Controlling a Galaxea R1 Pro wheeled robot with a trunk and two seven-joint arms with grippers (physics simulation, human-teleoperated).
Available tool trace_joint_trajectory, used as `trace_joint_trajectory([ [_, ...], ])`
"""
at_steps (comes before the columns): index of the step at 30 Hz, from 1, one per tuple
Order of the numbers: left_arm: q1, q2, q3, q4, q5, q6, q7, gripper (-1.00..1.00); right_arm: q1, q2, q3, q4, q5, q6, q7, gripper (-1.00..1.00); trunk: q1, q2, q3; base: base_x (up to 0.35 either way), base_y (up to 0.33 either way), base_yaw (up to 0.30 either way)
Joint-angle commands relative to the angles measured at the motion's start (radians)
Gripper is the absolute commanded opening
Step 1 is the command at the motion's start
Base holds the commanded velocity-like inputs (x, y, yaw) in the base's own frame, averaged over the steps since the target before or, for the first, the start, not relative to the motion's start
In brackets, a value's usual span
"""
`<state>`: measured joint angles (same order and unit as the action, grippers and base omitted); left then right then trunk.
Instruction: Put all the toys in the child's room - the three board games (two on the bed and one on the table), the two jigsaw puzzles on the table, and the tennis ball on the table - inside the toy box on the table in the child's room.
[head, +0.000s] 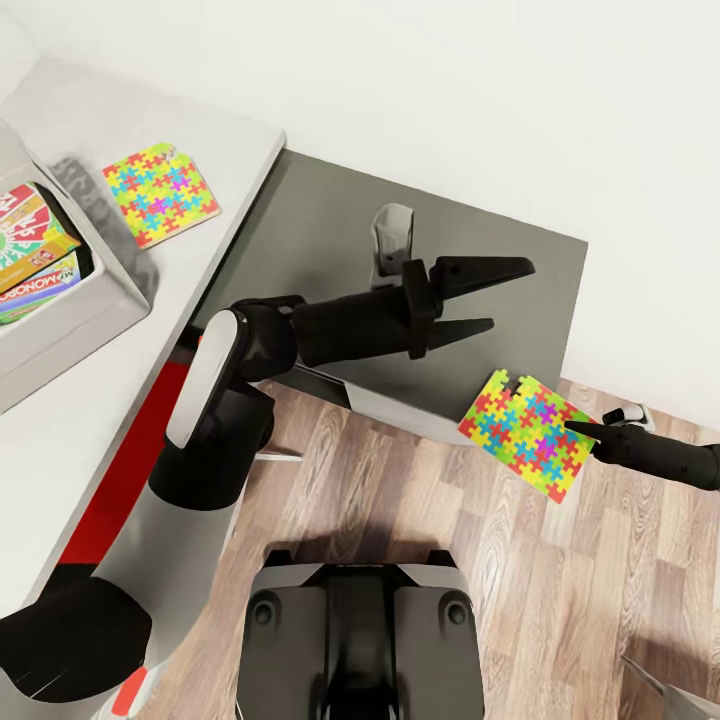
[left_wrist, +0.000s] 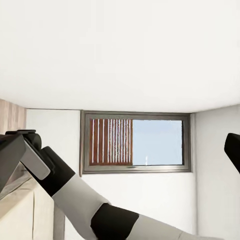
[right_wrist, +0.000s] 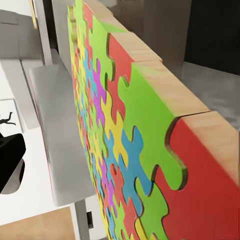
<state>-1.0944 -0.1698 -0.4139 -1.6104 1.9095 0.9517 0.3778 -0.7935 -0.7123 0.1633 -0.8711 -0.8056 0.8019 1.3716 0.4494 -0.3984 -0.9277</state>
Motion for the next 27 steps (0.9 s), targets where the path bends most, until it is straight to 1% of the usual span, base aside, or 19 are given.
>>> trace_joint_trajectory([
  [1,-0.001,0.000,0.001,0.000,0.010,0.001,0.010,1.00,-0.001,-0.001,0.004,0.001,-0.007,0.008,0.001,1.00,0.001,-0.002,-0.001,0.000,0.000,0.014],
  [24,-0.001,0.000,0.000,0.000,0.011,0.001,0.010,1.00,0.000,-0.002,0.003,0.007,-0.007,0.012,-0.005,1.00,0.001,-0.002,-0.001,0.000,0.000,0.003],
  [25,-0.001,0.000,0.000,0.000,0.011,0.001,0.010,1.00,0.001,-0.002,0.003,0.008,-0.007,0.012,-0.007,-1.00,0.001,-0.002,-0.001,0.000,0.000,0.000],
  [27,-0.001,0.000,0.000,0.000,0.011,0.000,0.010,1.00,0.001,-0.002,0.002,0.008,-0.007,0.012,-0.010,-1.00,0.001,-0.002,-0.001,0.000,0.000,0.000],
])
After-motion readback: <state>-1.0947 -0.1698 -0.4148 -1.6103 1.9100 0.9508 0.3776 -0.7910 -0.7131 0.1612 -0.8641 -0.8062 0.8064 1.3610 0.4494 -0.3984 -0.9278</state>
